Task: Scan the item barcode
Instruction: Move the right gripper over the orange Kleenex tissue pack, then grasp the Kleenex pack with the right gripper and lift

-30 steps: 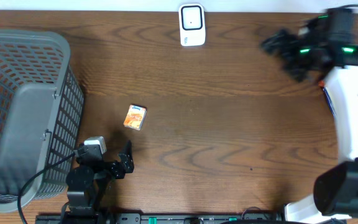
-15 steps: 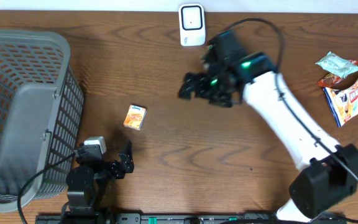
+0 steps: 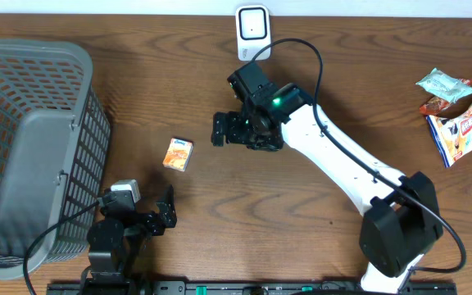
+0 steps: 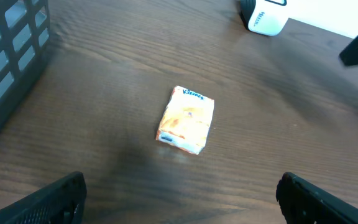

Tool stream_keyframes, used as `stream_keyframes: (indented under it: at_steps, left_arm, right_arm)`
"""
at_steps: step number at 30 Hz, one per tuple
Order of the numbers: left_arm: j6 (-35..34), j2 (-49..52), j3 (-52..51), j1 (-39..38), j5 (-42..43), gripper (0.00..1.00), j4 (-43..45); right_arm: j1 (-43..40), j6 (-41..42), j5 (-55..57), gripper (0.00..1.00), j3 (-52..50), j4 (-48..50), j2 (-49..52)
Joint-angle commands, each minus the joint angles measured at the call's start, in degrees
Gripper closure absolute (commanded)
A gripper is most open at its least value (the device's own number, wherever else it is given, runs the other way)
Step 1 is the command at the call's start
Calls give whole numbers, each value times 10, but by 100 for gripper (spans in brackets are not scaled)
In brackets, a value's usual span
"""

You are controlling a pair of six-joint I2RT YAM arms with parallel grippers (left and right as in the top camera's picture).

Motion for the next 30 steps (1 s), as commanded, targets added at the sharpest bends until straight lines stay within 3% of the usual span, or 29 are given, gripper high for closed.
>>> stream_keyframes:
  at_steps: [1, 8, 16, 22, 30]
  left_arm:
    - [-5, -1, -8, -2, 5, 2, -9]
    - [-5, -1, -8, -2, 5, 2, -9]
    - [-5, -1, -8, -2, 5, 2, -9]
    - [-5, -1, -8, -2, 5, 2, -9]
    - [-5, -1, -8, -2, 5, 2, -9]
  right_arm:
    - [1, 17, 11, 1, -17, 4, 13]
    - [1, 152, 56, 1, -24, 23, 18]
    - [2, 168, 31, 1, -27, 106, 56]
    - [19, 177, -109, 8, -27, 160, 122]
    - [50, 178, -165, 20, -27, 243, 178]
